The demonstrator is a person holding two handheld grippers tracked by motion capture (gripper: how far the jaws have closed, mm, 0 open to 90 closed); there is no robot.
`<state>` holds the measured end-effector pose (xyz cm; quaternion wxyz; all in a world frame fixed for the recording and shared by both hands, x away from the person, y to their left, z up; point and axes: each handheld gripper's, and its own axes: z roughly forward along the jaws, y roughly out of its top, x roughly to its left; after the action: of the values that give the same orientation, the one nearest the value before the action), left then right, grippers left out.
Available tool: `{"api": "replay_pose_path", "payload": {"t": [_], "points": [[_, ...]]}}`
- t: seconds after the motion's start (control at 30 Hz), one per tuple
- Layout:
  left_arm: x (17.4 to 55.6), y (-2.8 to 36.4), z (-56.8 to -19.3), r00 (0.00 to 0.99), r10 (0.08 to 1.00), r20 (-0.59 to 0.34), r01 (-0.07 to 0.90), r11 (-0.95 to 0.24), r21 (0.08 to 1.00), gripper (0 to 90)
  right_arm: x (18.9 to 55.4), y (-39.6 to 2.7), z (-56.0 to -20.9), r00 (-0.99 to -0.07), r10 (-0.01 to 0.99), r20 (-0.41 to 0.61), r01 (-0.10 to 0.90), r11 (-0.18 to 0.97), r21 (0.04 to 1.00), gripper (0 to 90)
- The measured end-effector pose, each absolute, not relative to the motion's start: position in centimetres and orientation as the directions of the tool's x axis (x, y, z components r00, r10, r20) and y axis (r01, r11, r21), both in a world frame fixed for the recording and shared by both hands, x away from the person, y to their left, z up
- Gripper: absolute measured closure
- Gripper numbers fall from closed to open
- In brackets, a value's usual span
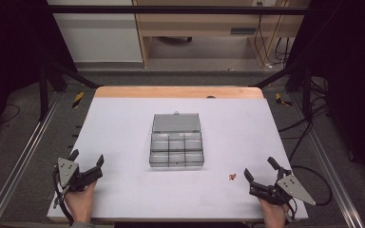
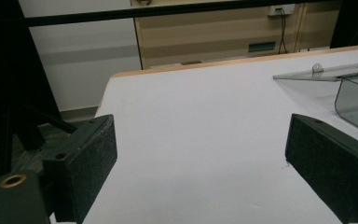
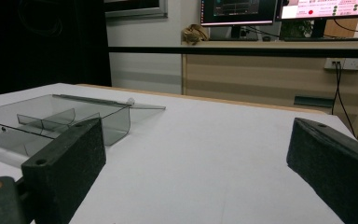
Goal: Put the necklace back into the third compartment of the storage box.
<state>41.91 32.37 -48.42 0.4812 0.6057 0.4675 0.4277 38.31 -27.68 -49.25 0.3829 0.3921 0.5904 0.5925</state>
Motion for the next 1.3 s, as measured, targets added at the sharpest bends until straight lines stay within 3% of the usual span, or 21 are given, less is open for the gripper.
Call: {"api": "replay_pose_path", "payload": {"t": [0.53,0.7,1.03,1.3], "points": [[41.7,32.3,-48.5,0.184,0.980,0.074,0.140,-0.100,0.985,7.6,38.5,-27.6,-49.1,-0.384,0.923,0.024,0.035,-0.011,0.999,3.9],[41.8,32.3,-48.5,0.183,0.980,0.078,0.143,-0.105,0.984,7.8,38.8,-27.8,-48.7,-0.445,0.895,0.035,0.074,-0.002,0.997,8.0],[41.8,32.3,-48.4,0.182,0.980,0.075,0.143,-0.102,0.985,7.8,39.3,-27.8,-44.1,-0.595,0.804,-0.021,0.196,0.170,0.966,18.1],[41.4,32.3,-48.5,0.158,0.985,0.069,0.105,-0.086,0.991,4.1,40.0,-27.5,-41.6,-0.627,0.776,-0.071,0.248,0.284,0.926,20.4]]}}
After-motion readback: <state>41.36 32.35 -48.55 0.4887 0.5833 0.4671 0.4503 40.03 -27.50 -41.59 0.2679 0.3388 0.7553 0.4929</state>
